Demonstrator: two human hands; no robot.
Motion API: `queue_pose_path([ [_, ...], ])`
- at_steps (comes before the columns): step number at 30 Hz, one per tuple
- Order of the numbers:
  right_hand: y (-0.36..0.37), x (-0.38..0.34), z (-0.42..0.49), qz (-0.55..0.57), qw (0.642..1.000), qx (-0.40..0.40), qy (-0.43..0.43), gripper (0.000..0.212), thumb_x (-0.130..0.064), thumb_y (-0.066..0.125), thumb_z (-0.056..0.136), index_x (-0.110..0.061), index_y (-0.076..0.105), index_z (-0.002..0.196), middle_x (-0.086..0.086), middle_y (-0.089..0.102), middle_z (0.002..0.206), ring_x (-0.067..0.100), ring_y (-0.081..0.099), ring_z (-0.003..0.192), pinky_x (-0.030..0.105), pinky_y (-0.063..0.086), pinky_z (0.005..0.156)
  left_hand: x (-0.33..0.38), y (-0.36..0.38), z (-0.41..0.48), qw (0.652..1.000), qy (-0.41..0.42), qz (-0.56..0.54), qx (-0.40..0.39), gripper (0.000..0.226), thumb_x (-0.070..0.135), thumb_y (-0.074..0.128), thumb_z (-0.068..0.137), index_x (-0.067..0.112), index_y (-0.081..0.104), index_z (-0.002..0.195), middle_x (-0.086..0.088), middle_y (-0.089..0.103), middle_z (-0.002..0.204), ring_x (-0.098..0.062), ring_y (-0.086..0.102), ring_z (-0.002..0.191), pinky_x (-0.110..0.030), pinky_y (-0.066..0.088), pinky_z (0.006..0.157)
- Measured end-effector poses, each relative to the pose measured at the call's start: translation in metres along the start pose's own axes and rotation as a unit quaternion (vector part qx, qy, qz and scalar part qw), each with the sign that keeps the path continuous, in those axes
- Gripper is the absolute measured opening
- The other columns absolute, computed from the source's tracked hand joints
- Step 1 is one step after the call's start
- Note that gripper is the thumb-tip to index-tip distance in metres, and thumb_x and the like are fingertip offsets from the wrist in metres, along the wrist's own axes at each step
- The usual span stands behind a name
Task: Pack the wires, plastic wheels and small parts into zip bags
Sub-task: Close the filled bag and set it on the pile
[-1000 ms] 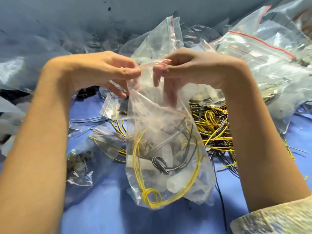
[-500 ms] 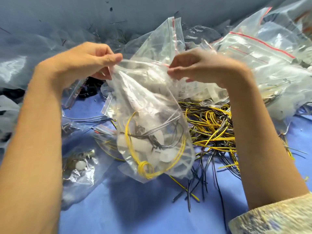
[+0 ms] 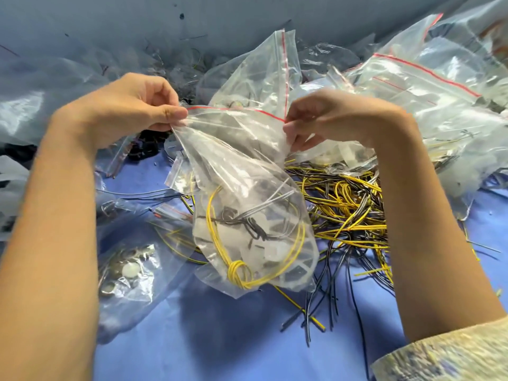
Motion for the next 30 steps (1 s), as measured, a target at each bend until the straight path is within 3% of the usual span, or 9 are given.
queue_pose_path([
  [5, -0.017, -0.013, -0.004, 0.022, 0.996, 0.066, -0.051, 0.014, -0.009, 0.056, 0.094, -0.013, 0.059, 0.081, 0.000, 0.064, 0.073, 0.002, 0.062, 0.059, 0.018, 0.057, 0.067, -0.011, 0.004, 0.000, 0.998, -0.020, -0.015, -0.050, 0.014, 0.013, 0.065, 0.072, 0.015, 0.051, 0.073, 0.003, 0.060, 0.063, 0.001, 0.059, 0.058, -0.010, 0.053, 0.063],
  [8, -0.017, -0.009, -0.004, 0.036, 0.996, 0.063, -0.044, 0.006, -0.006, 0.059, 0.091, -0.011, 0.062, 0.090, 0.002, 0.065, 0.074, 0.006, 0.064, 0.062, 0.021, 0.058, 0.069, -0.017, 0.002, 0.001, 0.998, -0.025, -0.019, -0.060, 0.014, 0.008, 0.065, 0.075, 0.015, 0.052, 0.076, -0.002, 0.058, 0.068, -0.002, 0.058, 0.060, -0.012, 0.054, 0.064],
  [13, -0.014, -0.005, -0.004, 0.020, 0.997, 0.059, -0.035, 0.016, -0.003, 0.062, 0.088, -0.005, 0.066, 0.103, 0.014, 0.069, 0.087, 0.013, 0.065, 0.070, 0.025, 0.058, 0.078, -0.022, 0.007, 0.001, 0.995, -0.033, 0.005, -0.089, 0.019, -0.002, 0.062, 0.080, 0.015, 0.053, 0.077, -0.002, 0.060, 0.068, -0.004, 0.057, 0.058, -0.012, 0.053, 0.063],
  [17, -0.026, -0.020, -0.011, 0.049, 0.990, 0.101, -0.087, 0.016, 0.003, 0.063, 0.086, -0.010, 0.067, 0.095, 0.011, 0.067, 0.082, 0.011, 0.063, 0.067, 0.024, 0.057, 0.078, -0.009, -0.002, 0.001, 0.998, 0.029, 0.003, -0.047, 0.029, -0.007, 0.060, 0.082, 0.018, 0.048, 0.075, 0.007, 0.063, 0.064, 0.001, 0.057, 0.059, -0.007, 0.049, 0.063],
  [22, -0.041, -0.038, -0.025, 0.069, 0.975, 0.146, -0.154, 0.027, 0.011, 0.062, 0.081, -0.009, 0.065, 0.098, 0.011, 0.061, 0.075, 0.012, 0.054, 0.062, 0.020, 0.046, 0.063, 0.009, -0.013, 0.002, 0.996, 0.088, 0.024, -0.011, 0.038, -0.010, 0.059, 0.083, 0.022, 0.039, 0.075, 0.011, 0.065, 0.064, 0.003, 0.058, 0.061, -0.008, 0.048, 0.063],
  [27, -0.028, -0.022, -0.017, 0.074, 0.988, 0.103, -0.083, 0.018, -0.008, 0.061, 0.090, -0.006, 0.066, 0.107, 0.021, 0.065, 0.096, 0.013, 0.061, 0.076, 0.018, 0.056, 0.076, 0.010, -0.003, 0.001, 0.998, 0.061, 0.009, -0.018, 0.019, 0.009, 0.069, 0.078, 0.022, 0.055, 0.083, 0.009, 0.067, 0.072, -0.003, 0.061, 0.069, -0.012, 0.051, 0.071],
  [30, -0.019, -0.014, -0.013, 0.027, 0.995, 0.074, -0.054, 0.015, -0.020, 0.062, 0.089, -0.010, 0.071, 0.097, 0.018, 0.067, 0.096, 0.010, 0.062, 0.075, 0.015, 0.055, 0.074, 0.004, 0.012, -0.001, 0.996, 0.006, 0.047, -0.076, 0.026, 0.033, 0.067, 0.074, 0.017, 0.067, 0.094, -0.010, 0.069, 0.093, -0.013, 0.060, 0.086, -0.031, 0.049, 0.091],
])
Point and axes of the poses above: each hand's wrist, its own z-axis towards the middle knuckle, its own y-axis out of the palm, x = y × z, the point moved 8 cm from there along z, towards the middle knuckle
